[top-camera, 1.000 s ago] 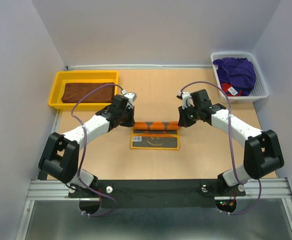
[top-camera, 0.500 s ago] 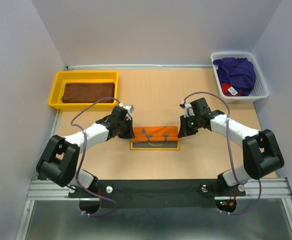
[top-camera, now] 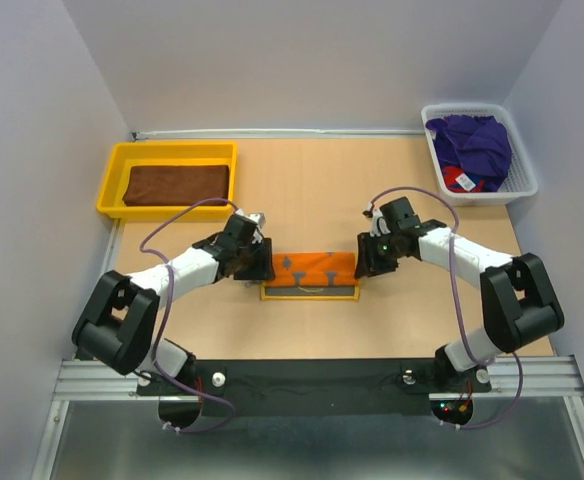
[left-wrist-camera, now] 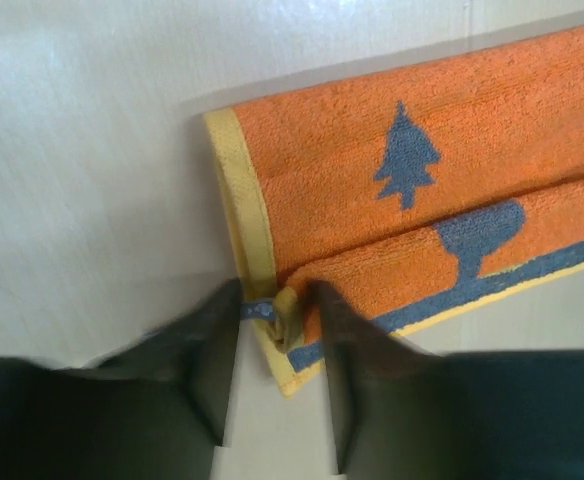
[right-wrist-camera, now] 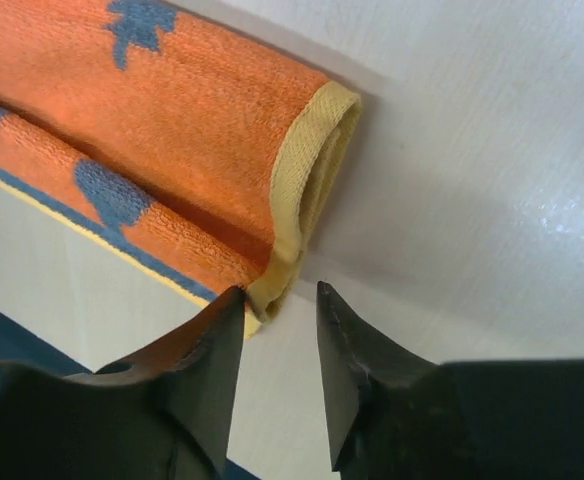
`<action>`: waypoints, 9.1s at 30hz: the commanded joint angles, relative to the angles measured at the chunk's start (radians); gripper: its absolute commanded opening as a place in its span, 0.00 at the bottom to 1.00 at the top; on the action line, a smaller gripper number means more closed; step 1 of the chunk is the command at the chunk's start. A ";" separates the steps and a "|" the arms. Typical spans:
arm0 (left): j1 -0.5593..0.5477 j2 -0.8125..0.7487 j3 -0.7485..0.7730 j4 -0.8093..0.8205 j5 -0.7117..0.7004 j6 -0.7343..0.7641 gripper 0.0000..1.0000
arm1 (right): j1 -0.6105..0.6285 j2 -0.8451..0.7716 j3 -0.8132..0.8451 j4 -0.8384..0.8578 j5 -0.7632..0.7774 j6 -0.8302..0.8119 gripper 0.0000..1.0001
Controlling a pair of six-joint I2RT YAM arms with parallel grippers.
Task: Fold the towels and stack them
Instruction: Fold the towel, then neatly place the folded towel into the bin
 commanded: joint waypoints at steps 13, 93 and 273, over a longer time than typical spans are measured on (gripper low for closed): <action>-0.128 -0.292 0.027 -0.047 -0.056 -0.153 0.76 | 0.129 -0.108 0.043 0.052 0.001 0.109 0.46; 0.165 -0.436 -0.338 0.183 0.057 -0.302 0.74 | 0.781 0.340 0.399 0.045 0.637 0.113 0.60; 0.669 0.735 1.368 -0.476 -0.400 0.418 0.00 | 0.799 0.137 0.196 0.114 0.810 0.016 1.00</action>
